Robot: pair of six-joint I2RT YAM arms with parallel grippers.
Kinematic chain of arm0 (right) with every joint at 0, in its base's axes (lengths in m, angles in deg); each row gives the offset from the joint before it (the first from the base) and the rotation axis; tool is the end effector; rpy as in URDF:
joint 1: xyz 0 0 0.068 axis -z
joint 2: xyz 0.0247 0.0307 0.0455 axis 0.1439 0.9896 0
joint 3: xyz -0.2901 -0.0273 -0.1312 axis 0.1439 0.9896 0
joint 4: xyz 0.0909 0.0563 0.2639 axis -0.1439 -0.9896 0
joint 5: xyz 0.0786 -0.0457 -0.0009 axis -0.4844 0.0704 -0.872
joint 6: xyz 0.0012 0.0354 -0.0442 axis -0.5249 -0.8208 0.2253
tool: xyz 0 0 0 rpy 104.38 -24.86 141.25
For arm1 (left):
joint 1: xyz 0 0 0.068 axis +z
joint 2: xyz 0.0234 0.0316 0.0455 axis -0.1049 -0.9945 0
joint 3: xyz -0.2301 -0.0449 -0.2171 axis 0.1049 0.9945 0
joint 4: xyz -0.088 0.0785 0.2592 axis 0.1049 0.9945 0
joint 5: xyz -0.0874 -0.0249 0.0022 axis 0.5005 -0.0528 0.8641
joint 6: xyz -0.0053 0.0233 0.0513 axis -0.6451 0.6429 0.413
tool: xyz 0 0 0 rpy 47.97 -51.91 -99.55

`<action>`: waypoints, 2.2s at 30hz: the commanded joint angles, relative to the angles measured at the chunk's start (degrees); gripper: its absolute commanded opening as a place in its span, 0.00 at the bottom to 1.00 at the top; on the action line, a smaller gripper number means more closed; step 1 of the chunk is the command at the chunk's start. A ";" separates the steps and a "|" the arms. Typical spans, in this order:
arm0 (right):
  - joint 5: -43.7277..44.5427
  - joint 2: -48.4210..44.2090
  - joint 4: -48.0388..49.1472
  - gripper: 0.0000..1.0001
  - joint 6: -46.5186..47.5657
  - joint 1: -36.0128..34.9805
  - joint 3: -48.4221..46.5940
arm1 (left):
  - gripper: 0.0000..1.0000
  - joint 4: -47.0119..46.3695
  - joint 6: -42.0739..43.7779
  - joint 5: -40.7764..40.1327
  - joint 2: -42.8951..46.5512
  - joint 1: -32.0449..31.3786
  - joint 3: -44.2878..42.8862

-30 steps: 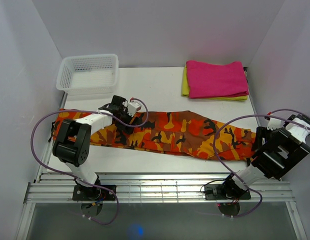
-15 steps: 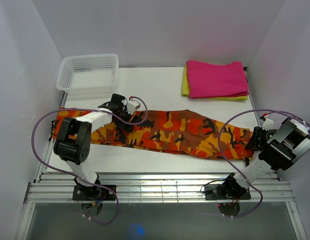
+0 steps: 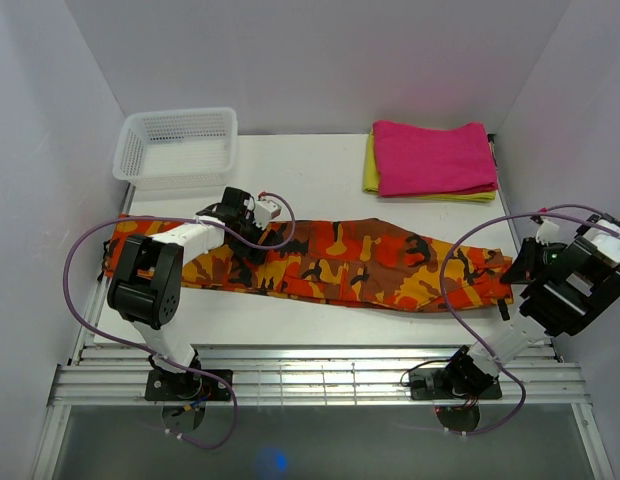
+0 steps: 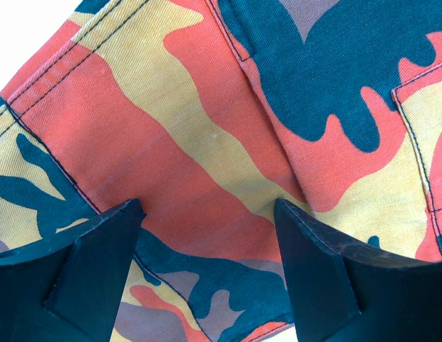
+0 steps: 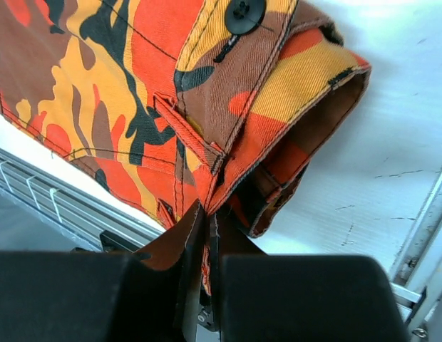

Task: Fold and stack the trousers
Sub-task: Fold the trousers

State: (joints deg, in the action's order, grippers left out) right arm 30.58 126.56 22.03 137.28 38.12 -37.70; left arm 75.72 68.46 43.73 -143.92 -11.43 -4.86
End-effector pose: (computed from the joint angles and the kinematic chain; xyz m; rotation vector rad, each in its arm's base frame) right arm 0.2479 -0.2297 0.2355 -0.0012 2.7313 0.6389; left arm 0.3447 -0.1148 0.1855 0.9057 2.5397 -0.1964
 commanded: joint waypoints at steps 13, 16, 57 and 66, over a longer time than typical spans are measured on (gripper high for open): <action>-1.32 3.34 -2.29 0.18 -1.62 0.54 -9.22 | 0.86 4.99 -0.94 -2.98 -8.01 1.54 3.75; 2.20 2.64 0.26 0.39 -3.03 0.46 -6.24 | 0.86 5.34 -1.29 -2.36 -8.10 1.54 3.39; -2.52 0.79 0.80 0.08 -3.12 0.54 -6.38 | 0.86 7.72 -2.43 -2.10 -10.64 1.54 0.05; -3.50 3.43 -1.75 0.08 -3.47 0.54 -10.61 | 0.86 7.63 -2.61 -1.74 -11.00 1.54 -0.04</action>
State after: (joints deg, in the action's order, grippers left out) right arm 29.14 128.46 17.94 134.26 37.73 -44.43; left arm 79.13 66.86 43.01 -147.28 -11.28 -9.32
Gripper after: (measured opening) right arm 0.088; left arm 0.859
